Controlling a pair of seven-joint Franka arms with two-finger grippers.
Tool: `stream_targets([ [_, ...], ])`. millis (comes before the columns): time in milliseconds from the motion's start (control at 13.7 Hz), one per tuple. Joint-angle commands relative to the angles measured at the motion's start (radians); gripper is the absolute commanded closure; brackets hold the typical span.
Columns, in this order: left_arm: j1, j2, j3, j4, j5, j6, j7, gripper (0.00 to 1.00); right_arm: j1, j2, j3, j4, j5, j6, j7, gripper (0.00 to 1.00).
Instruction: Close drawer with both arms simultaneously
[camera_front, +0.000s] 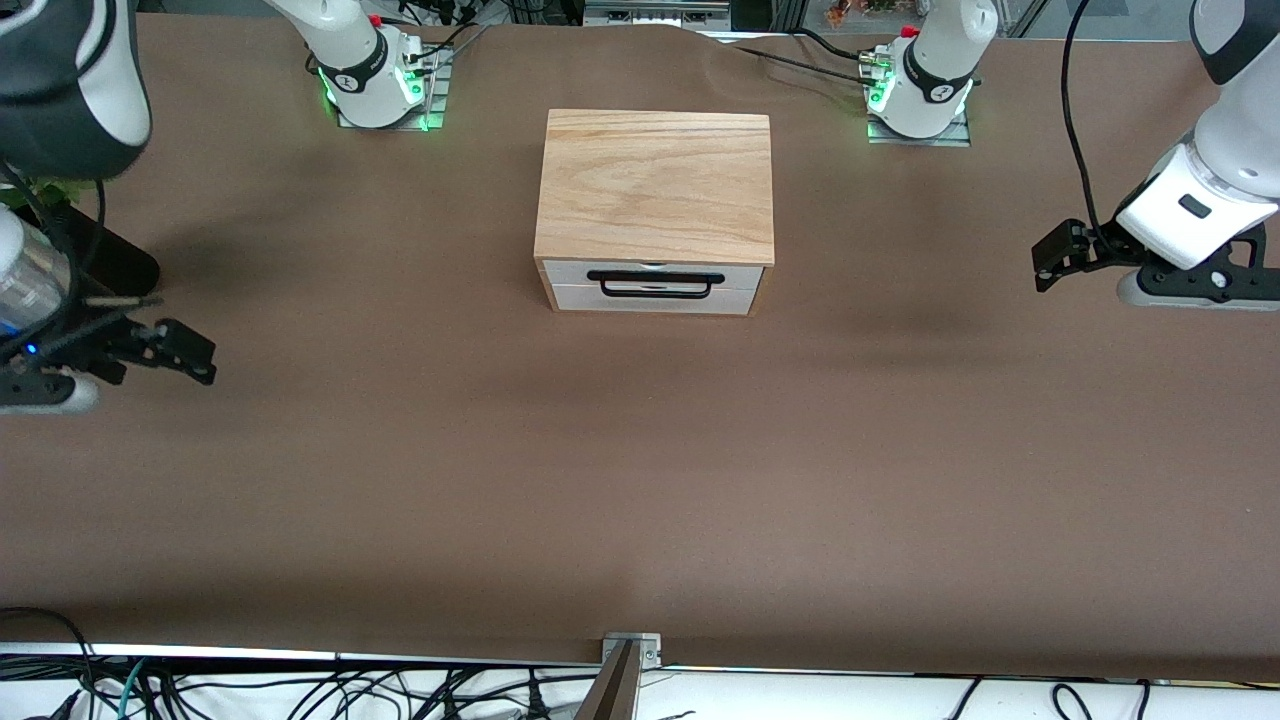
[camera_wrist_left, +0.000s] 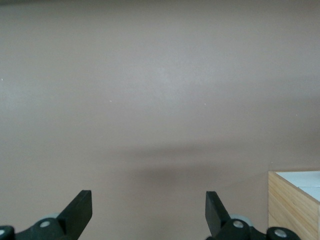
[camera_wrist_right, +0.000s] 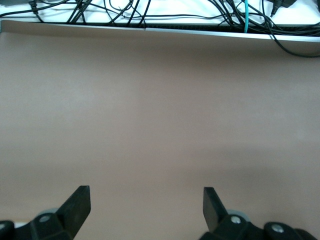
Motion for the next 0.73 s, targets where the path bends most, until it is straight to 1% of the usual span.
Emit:
stream_targets([
  [0, 0.009, -0.023, -0.003, -0.022, -0.027, -0.007, 0.028, 0.00, -0.048, -0.134, 0.032, -0.189, -0.021, 0.023, 0.014, 0.00],
  [73, 0.011, -0.023, -0.003, -0.022, -0.027, -0.009, 0.029, 0.00, -0.055, -0.151, 0.033, -0.212, -0.021, 0.028, 0.014, 0.00],
  [219, 0.012, -0.023, -0.002, -0.022, -0.027, -0.010, 0.029, 0.00, -0.058, -0.155, 0.032, -0.222, -0.017, 0.020, 0.000, 0.00],
  [657, 0.012, -0.016, -0.002, -0.007, -0.027, -0.010, 0.029, 0.00, -0.042, -0.136, 0.032, -0.194, -0.015, 0.010, -0.004, 0.00],
])
